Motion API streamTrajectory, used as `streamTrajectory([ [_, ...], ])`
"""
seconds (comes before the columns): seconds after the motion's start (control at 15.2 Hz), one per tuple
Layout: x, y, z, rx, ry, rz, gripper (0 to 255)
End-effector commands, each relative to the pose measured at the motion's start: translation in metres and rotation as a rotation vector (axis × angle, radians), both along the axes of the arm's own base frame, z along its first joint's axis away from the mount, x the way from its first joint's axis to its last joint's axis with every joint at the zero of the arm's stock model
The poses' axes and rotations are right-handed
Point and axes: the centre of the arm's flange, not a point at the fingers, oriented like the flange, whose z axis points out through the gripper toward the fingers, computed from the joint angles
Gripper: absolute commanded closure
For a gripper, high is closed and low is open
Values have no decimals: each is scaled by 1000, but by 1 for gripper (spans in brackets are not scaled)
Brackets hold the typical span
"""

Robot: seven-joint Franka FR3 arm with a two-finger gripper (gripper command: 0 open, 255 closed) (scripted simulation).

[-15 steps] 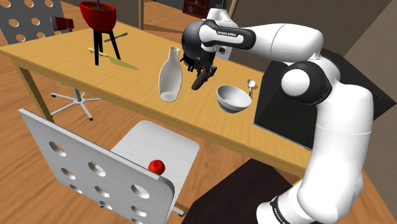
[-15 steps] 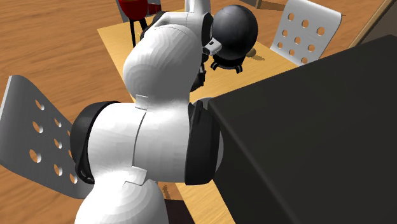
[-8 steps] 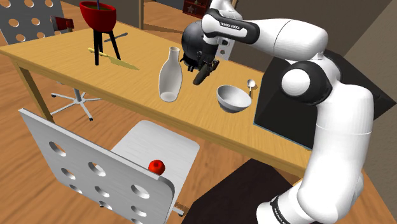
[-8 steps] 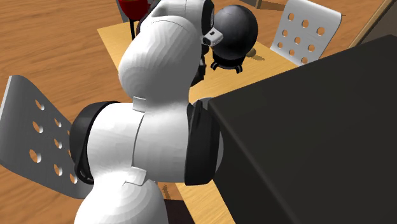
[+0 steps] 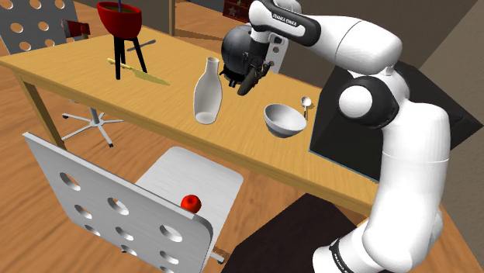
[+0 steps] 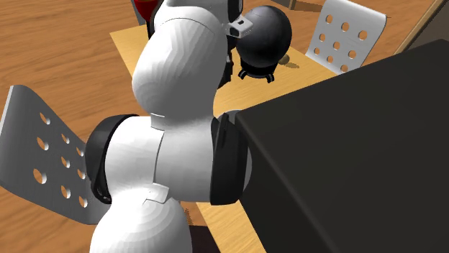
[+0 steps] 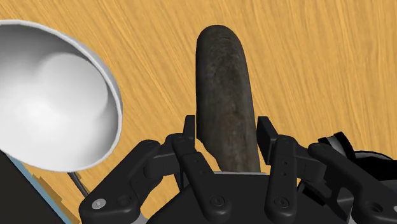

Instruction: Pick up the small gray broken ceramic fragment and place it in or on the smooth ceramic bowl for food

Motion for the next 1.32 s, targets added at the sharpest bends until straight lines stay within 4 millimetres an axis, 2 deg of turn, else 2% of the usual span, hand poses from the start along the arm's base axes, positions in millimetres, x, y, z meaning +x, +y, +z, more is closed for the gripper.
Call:
streamTrajectory([
  [0.0, 0, 0, 10, 0, 0, 0, 255],
  [0.13, 0, 0, 20, 0, 0, 0, 255],
  [1.19, -198, -73, 26, 0, 0, 0, 255],
  [1.25, -202, -75, 26, 0, 0, 0, 255],
])
